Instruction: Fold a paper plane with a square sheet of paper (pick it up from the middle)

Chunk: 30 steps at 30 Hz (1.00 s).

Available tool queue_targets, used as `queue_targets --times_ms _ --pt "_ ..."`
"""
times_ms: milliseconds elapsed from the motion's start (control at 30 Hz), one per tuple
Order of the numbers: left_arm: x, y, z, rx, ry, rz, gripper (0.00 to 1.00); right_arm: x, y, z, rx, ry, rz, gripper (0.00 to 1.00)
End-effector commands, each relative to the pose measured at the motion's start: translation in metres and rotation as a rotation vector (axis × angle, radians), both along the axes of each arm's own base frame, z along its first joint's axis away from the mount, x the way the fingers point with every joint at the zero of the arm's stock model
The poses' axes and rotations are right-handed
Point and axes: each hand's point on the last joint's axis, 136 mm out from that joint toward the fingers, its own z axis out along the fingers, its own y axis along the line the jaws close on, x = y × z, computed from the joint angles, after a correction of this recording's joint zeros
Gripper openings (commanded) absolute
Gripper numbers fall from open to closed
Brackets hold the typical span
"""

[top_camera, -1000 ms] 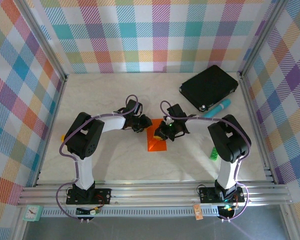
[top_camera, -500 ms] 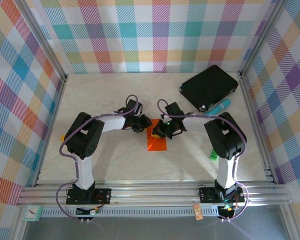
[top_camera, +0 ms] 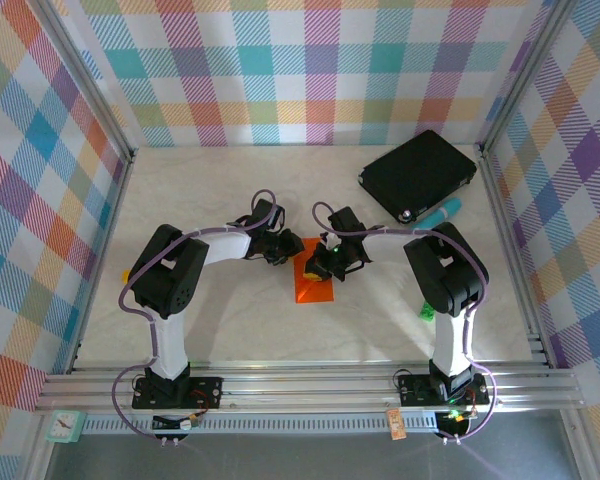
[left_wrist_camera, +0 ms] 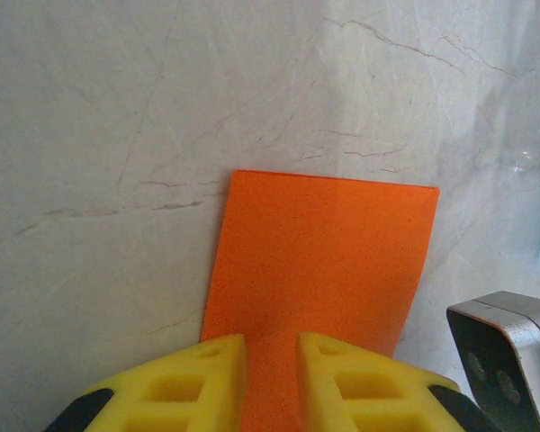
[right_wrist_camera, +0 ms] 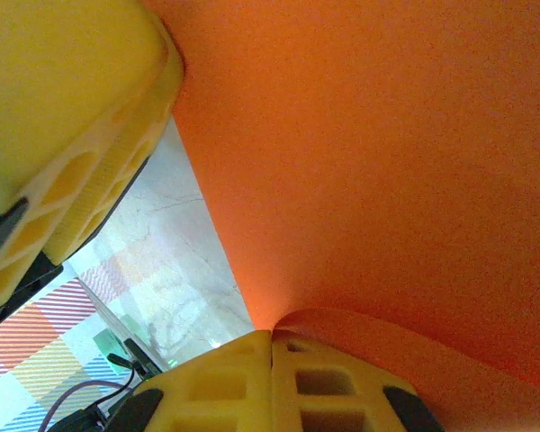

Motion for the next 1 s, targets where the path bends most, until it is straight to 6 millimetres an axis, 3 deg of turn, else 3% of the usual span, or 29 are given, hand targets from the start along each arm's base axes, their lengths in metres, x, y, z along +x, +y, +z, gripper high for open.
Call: queue_targets --times_ms 0,967 --pt "-0.0183 0.0135 -0.0297 0.052 0.096 0.011 0.23 0.0020 0.0056 0.0023 0.008 -0.014 0.020 0.05" --pt "-0.0206 0.0174 -0.0322 0.062 0.102 0.029 0.23 0.0103 0.0036 -0.0066 -0.021 -0.037 -0.014 0.05"
